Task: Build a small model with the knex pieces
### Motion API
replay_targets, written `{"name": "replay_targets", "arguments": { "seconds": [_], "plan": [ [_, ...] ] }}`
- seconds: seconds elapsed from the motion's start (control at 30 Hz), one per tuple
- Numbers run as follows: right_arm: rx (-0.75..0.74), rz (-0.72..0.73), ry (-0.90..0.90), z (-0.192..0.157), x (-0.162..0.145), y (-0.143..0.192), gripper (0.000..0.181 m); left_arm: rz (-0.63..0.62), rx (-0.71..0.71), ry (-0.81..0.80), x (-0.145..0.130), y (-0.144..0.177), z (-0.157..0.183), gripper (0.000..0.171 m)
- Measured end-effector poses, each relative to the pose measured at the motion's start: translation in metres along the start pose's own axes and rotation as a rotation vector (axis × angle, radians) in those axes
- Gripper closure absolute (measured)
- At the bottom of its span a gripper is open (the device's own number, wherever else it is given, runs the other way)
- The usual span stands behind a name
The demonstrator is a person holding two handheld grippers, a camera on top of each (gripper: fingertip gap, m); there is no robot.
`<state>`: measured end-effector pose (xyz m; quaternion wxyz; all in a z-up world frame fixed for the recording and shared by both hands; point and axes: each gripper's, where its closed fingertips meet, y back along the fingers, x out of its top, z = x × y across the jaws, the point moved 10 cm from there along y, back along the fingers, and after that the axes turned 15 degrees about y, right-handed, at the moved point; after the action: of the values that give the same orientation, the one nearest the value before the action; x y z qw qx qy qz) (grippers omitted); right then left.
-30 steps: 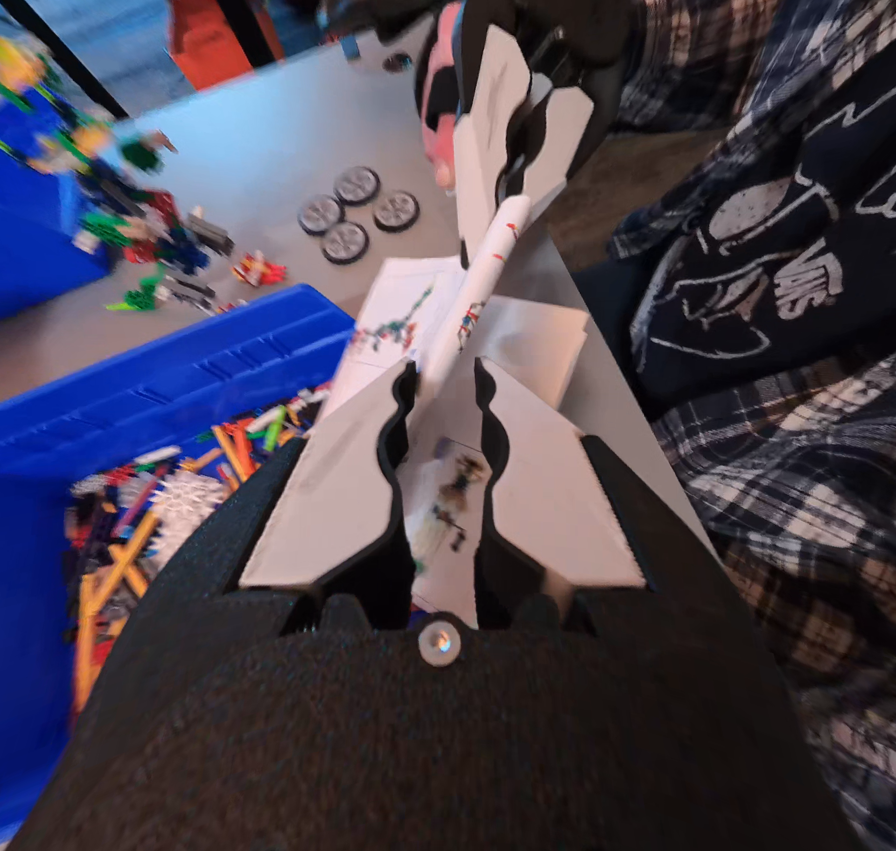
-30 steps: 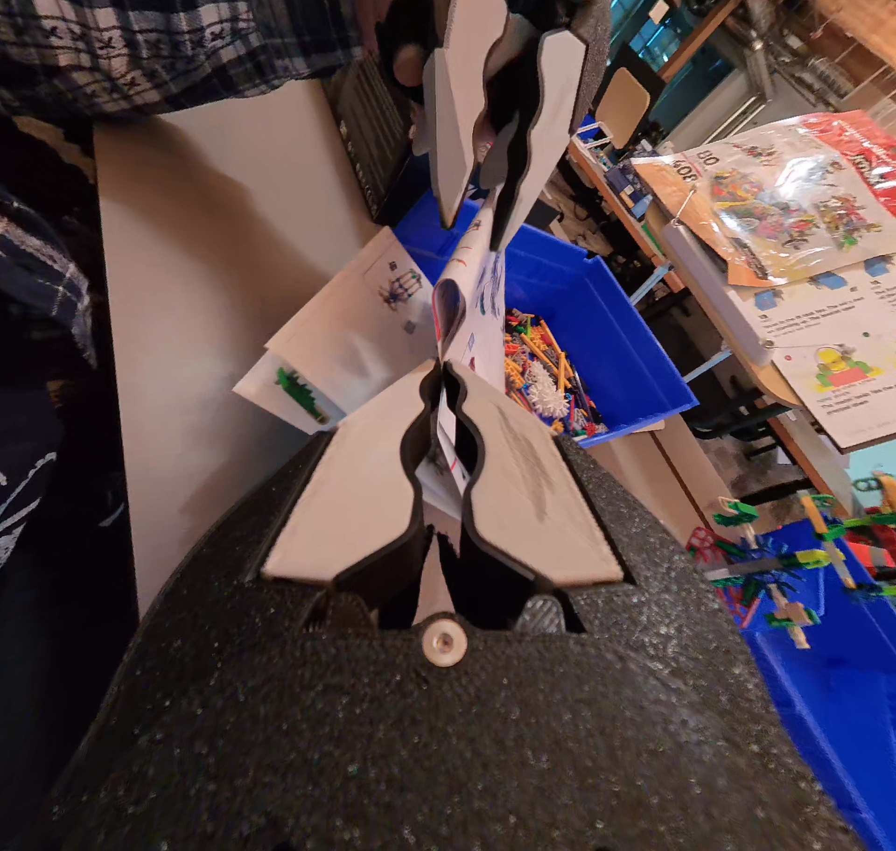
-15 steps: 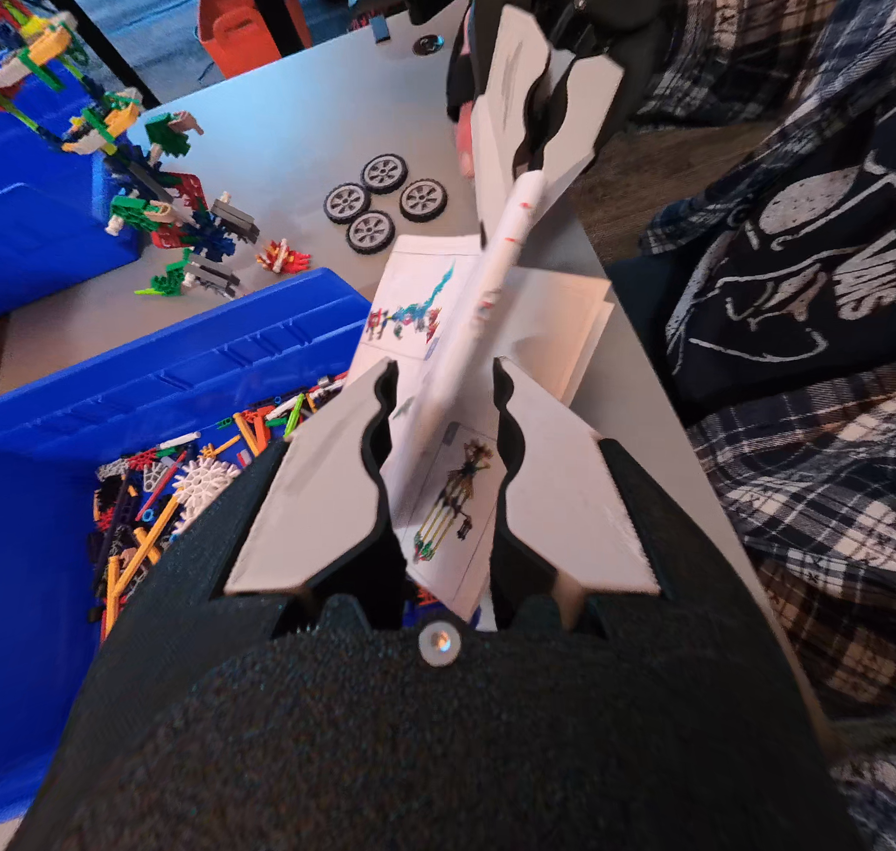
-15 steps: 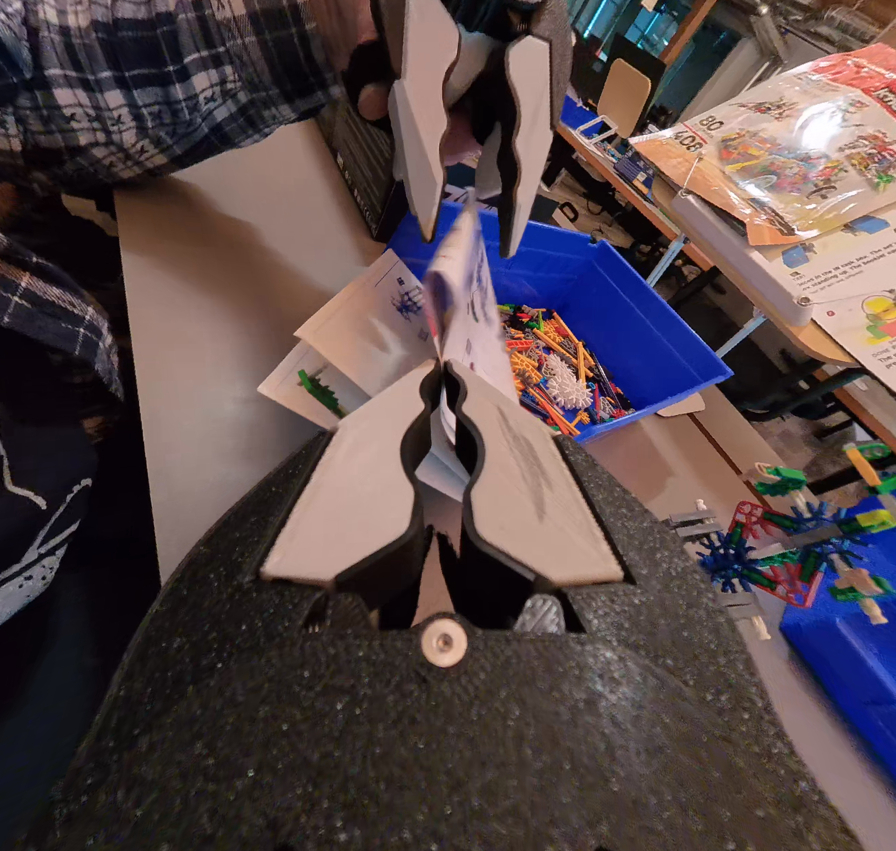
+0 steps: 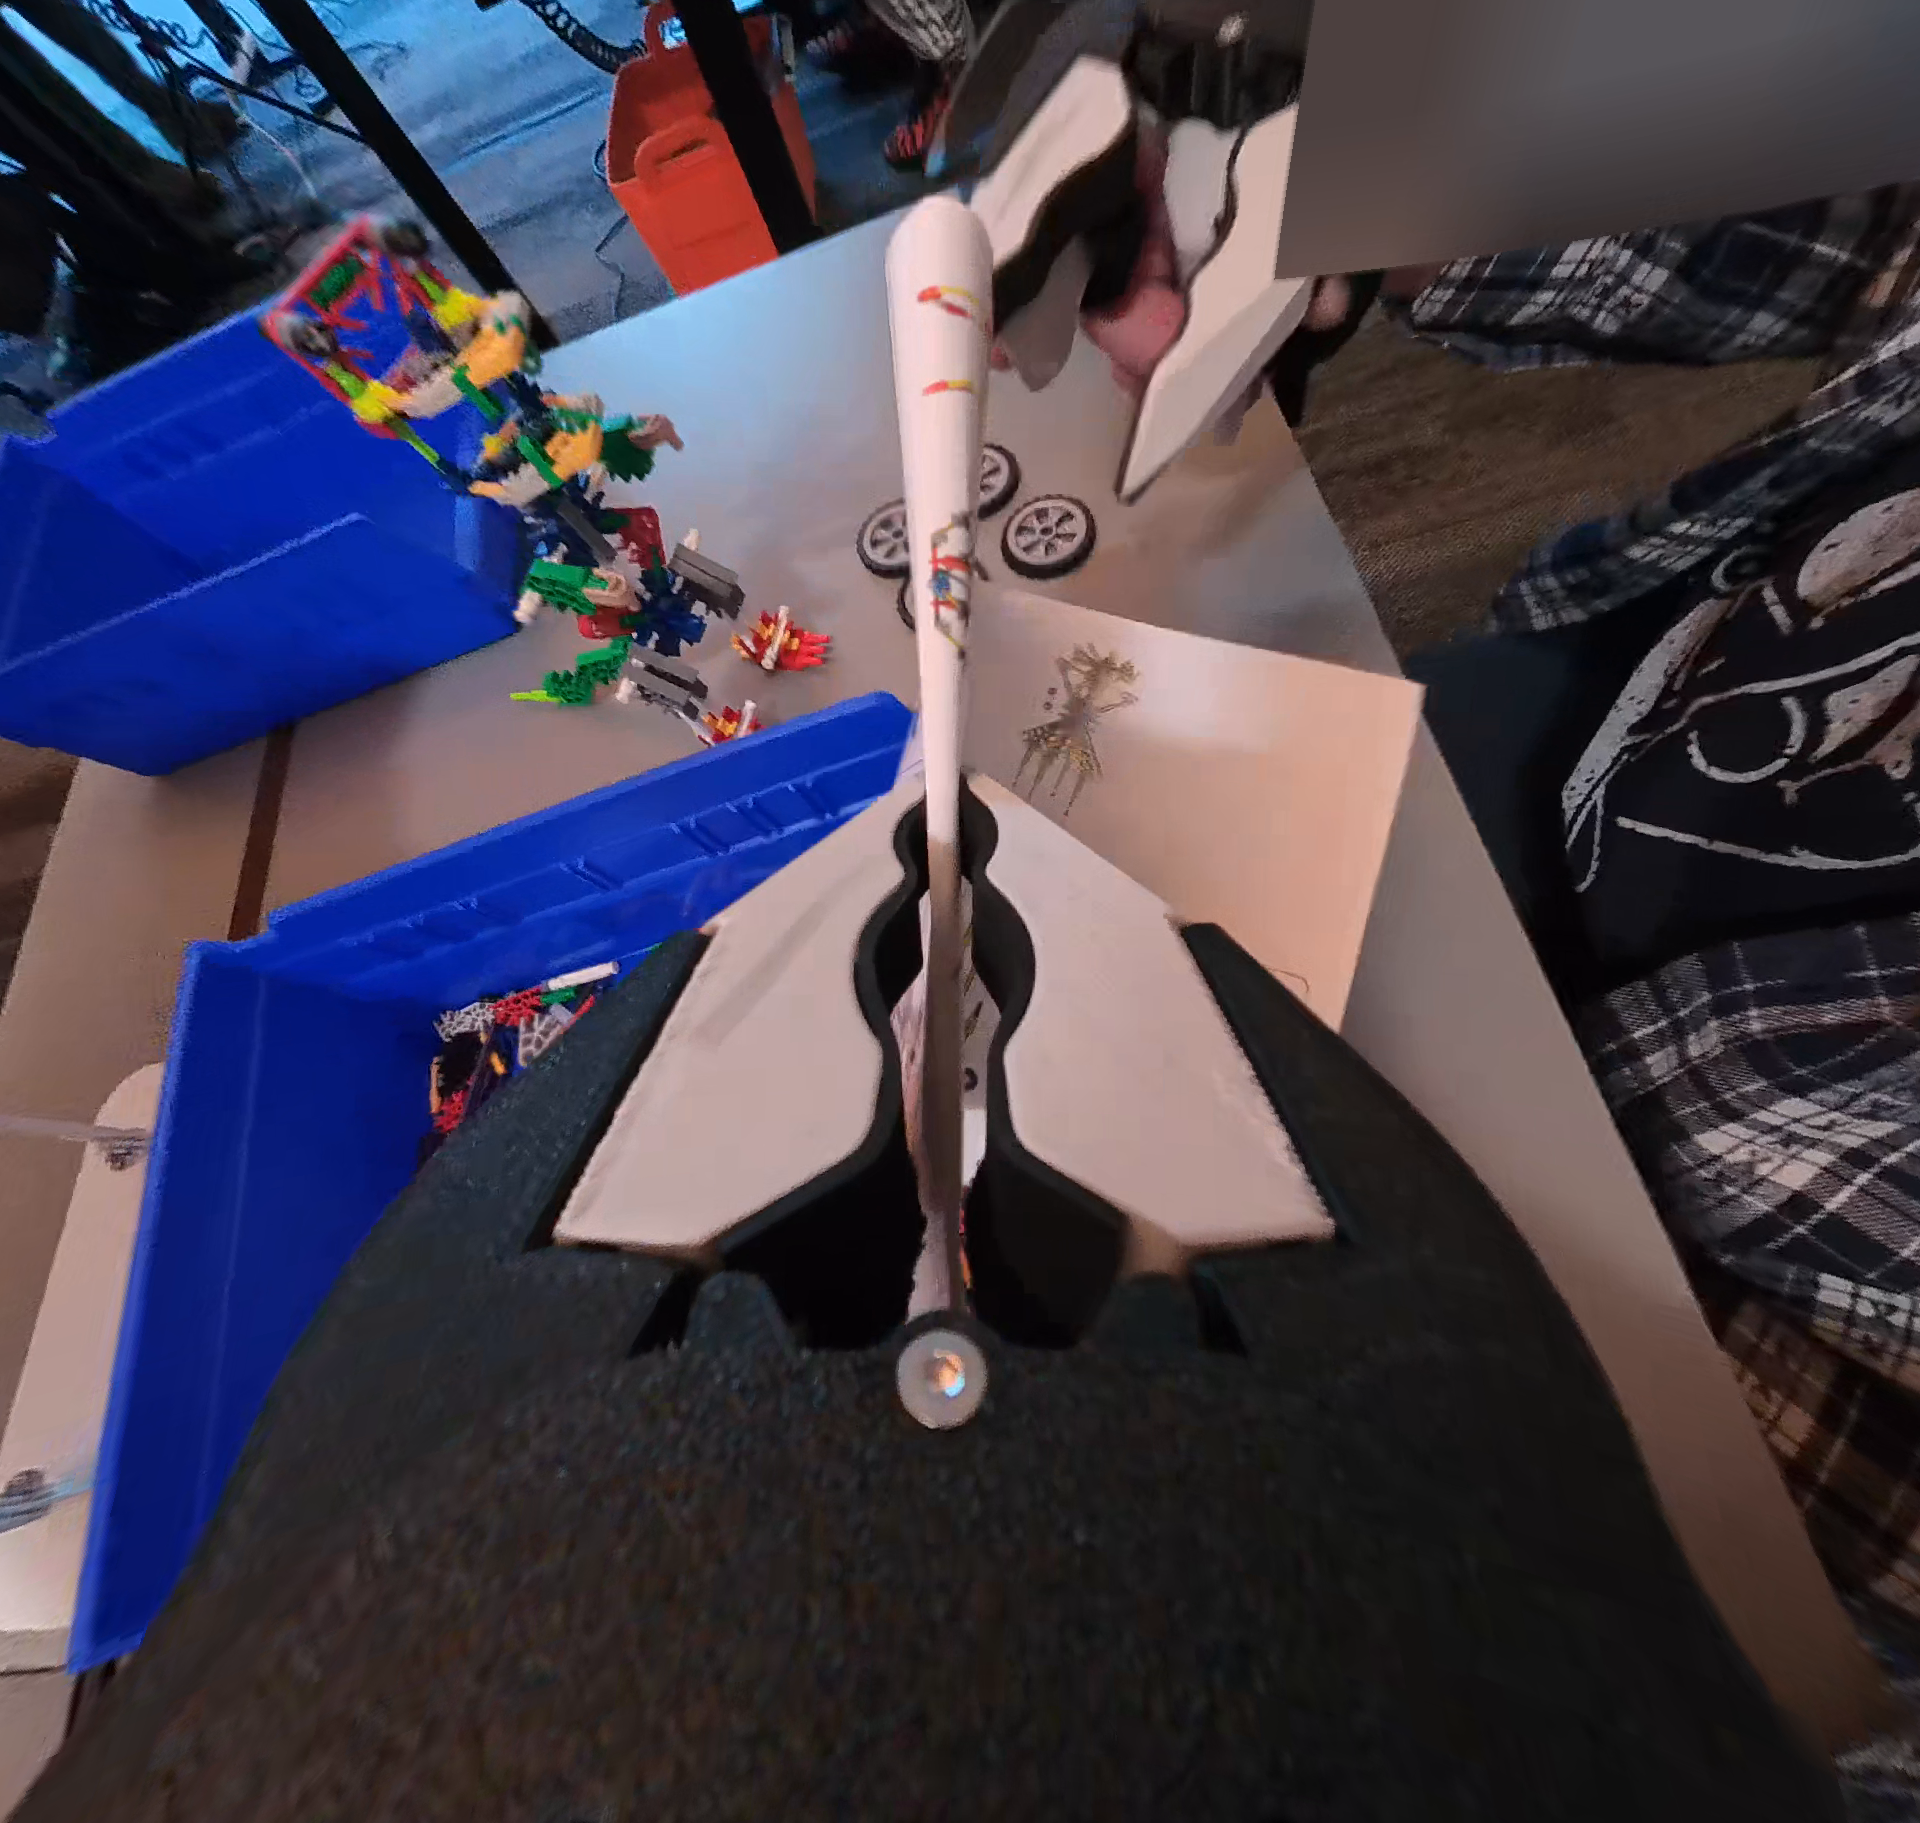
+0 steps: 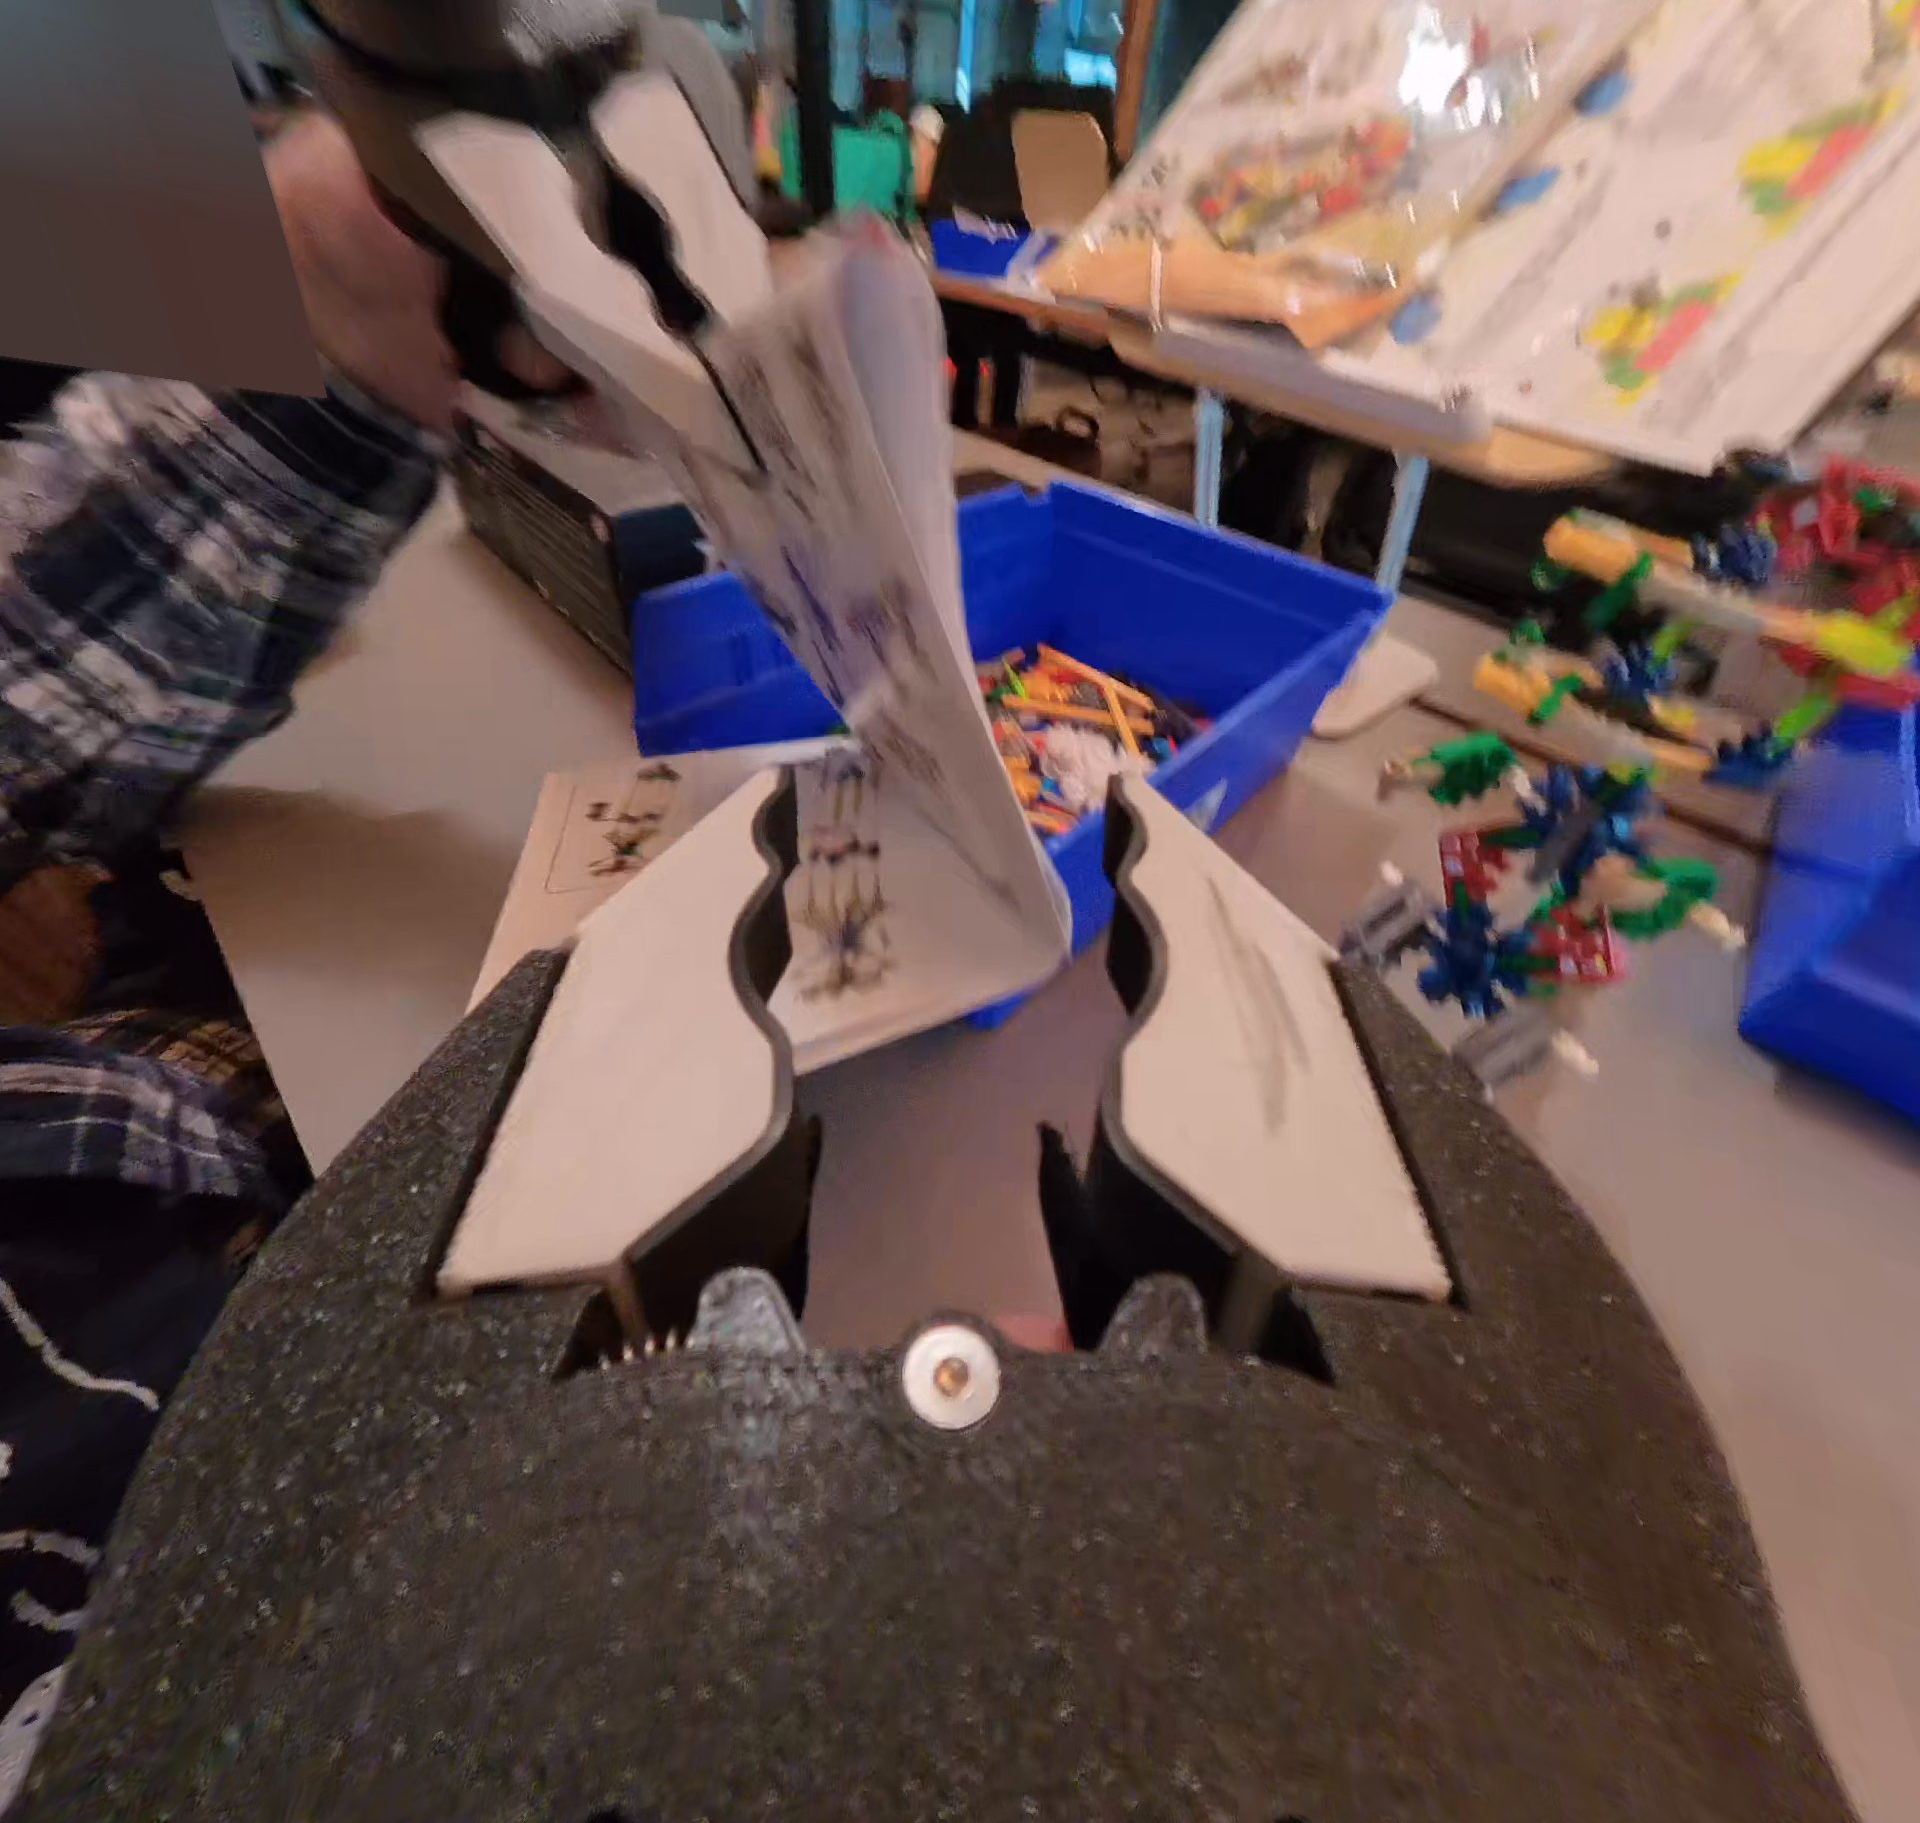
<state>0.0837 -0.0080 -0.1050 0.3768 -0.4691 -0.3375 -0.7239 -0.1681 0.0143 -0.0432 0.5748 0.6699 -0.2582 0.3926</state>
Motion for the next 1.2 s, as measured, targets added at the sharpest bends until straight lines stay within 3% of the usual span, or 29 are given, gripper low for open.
{"name": "replay_targets", "arguments": {
  "seconds": [0.07, 0.17, 0.23, 0.3, 0.43, 0.57, 0.7, 0.73, 0.87, 0.97, 1.07, 1.13, 1.2],
  "plan": [
    [-0.009, -0.071, -0.056, 0.003, -0.010, 0.000, 0.117, 0.014, -0.007, -0.016, 0.011, 0.010, 0.001, 0.171],
    [0.005, -0.116, -0.107, 0.001, -0.021, -0.002, 0.121, 0.046, -0.057, -0.024, 0.030, 0.024, 0.005, 0.171],
    [0.025, -0.104, -0.130, -0.001, -0.024, -0.005, 0.143, 0.061, -0.087, -0.005, 0.042, 0.030, 0.006, 0.171],
    [0.076, -0.049, -0.139, -0.004, -0.019, -0.006, 0.179, 0.065, -0.086, 0.037, 0.051, 0.032, 0.002, 0.171],
    [0.192, 0.078, -0.117, -0.012, -0.001, 0.000, 0.181, 0.076, -0.131, 0.188, 0.063, 0.034, -0.019, 0.171],
    [0.290, 0.196, -0.125, -0.018, 0.018, 0.011, 0.181, 0.079, 0.027, 0.235, 0.065, 0.021, -0.048, 0.143],
    [0.309, 0.235, -0.181, -0.018, 0.017, 0.016, 0.181, -0.041, 0.380, 0.164, 0.054, -0.001, -0.059, 0.111],
    [0.312, 0.235, -0.187, -0.018, 0.016, 0.018, 0.181, -0.040, 0.382, 0.150, 0.053, -0.005, -0.052, 0.099],
    [0.337, 0.222, -0.186, -0.020, 0.015, 0.021, 0.181, 0.063, 0.245, 0.070, 0.051, -0.009, -0.008, 0.096],
    [0.374, 0.223, -0.147, -0.027, 0.018, 0.022, 0.181, 0.115, 0.113, 0.074, 0.043, -0.019, 0.013, 0.082],
    [0.395, 0.226, -0.147, -0.029, 0.020, 0.022, 0.181, 0.052, 0.132, -0.023, 0.029, -0.039, 0.020, 0.081],
    [0.393, 0.224, -0.145, -0.030, 0.020, 0.024, 0.181, 0.006, 0.161, -0.057, 0.024, -0.047, 0.023, 0.093],
    [0.394, 0.238, -0.146, -0.030, 0.021, 0.028, 0.181, -0.030, 0.169, -0.124, 0.020, -0.051, 0.028, 0.120]
  ]
}}
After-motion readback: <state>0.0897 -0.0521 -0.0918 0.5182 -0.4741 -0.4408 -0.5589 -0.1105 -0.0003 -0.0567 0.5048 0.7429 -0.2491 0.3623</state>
